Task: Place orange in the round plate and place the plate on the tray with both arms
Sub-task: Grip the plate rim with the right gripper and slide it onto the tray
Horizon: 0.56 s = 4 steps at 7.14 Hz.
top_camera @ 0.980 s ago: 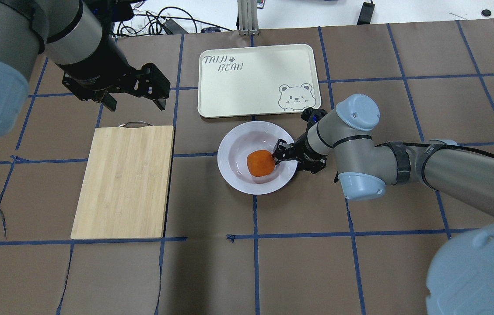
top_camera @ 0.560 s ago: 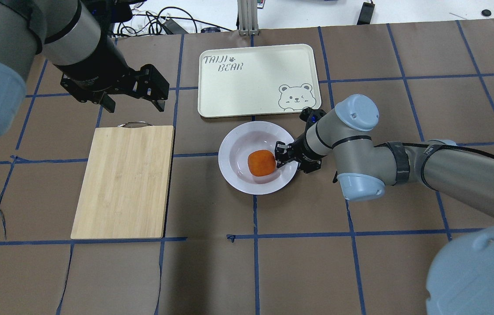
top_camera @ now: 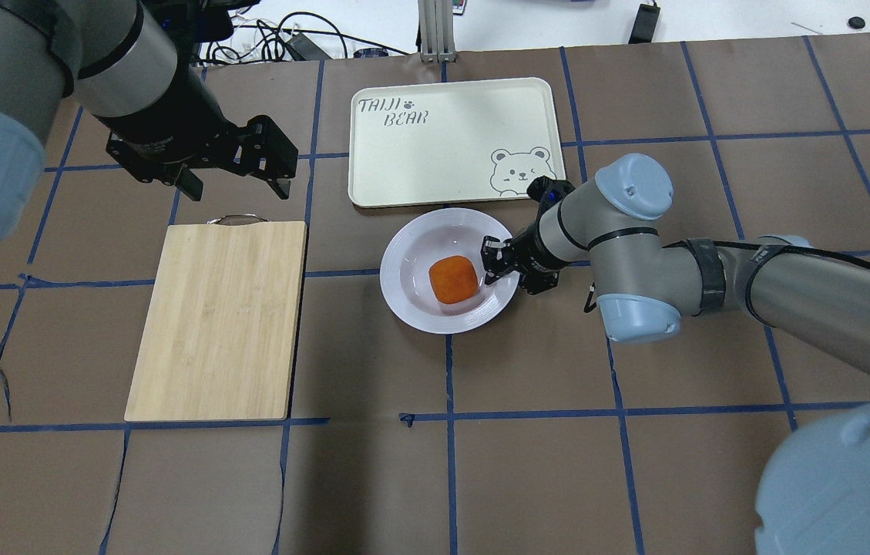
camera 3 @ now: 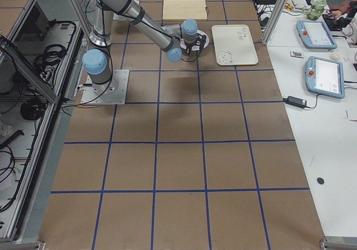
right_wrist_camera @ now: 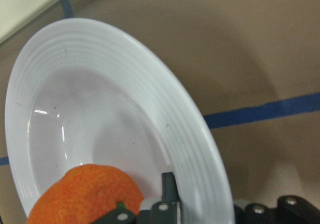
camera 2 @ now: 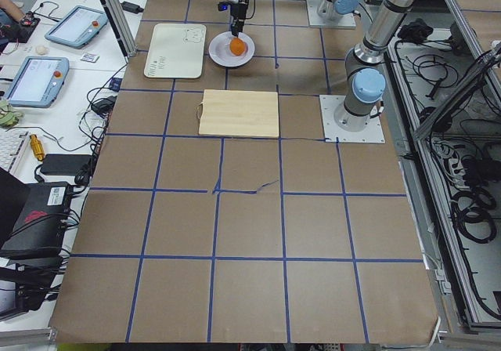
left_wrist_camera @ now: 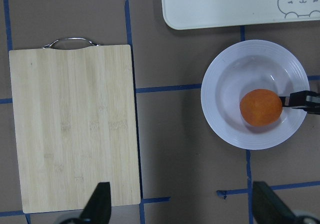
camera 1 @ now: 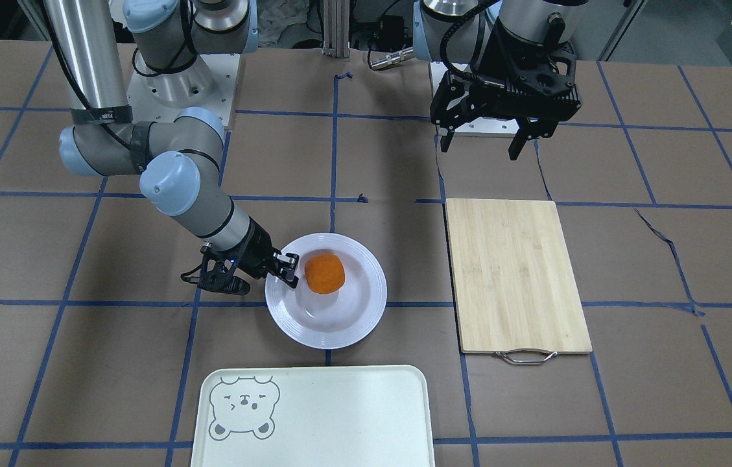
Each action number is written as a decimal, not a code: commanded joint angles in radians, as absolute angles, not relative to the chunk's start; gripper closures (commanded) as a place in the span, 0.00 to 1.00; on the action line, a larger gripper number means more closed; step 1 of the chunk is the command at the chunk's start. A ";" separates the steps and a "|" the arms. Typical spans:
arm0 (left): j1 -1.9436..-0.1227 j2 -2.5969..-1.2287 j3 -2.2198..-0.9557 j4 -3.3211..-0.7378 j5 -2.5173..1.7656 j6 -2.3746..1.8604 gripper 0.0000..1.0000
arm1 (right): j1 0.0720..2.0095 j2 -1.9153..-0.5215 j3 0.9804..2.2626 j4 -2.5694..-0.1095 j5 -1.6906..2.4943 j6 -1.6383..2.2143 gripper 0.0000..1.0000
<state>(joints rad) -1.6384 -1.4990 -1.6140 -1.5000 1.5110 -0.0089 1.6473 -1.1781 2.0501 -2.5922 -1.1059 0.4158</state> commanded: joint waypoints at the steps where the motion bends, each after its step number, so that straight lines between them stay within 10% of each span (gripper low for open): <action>1: -1.638 -1.499 -1.615 -1.500 1.511 -0.009 0.00 | 1.617 -1.186 1.973 -2.585 -1.050 0.500 0.95; 4: -1.638 -1.496 -1.618 -1.500 1.511 -0.008 0.00 | 1.571 -1.111 1.763 -2.534 -1.051 0.509 0.94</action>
